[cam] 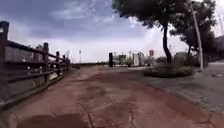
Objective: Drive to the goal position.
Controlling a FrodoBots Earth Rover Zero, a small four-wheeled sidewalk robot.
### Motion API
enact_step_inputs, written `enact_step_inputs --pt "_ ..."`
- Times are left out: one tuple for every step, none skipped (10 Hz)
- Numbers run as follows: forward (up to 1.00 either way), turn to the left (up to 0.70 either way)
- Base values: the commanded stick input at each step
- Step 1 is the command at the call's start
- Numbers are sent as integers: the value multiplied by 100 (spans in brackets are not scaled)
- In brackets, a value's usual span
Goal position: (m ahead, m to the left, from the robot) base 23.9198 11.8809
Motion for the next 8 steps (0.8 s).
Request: enact_step_inputs --pt "100 0" --pt "100 6" --pt "100 14" --pt "100 39" --pt "100 0" --pt "100 0" --pt "100 0" --pt "100 0"
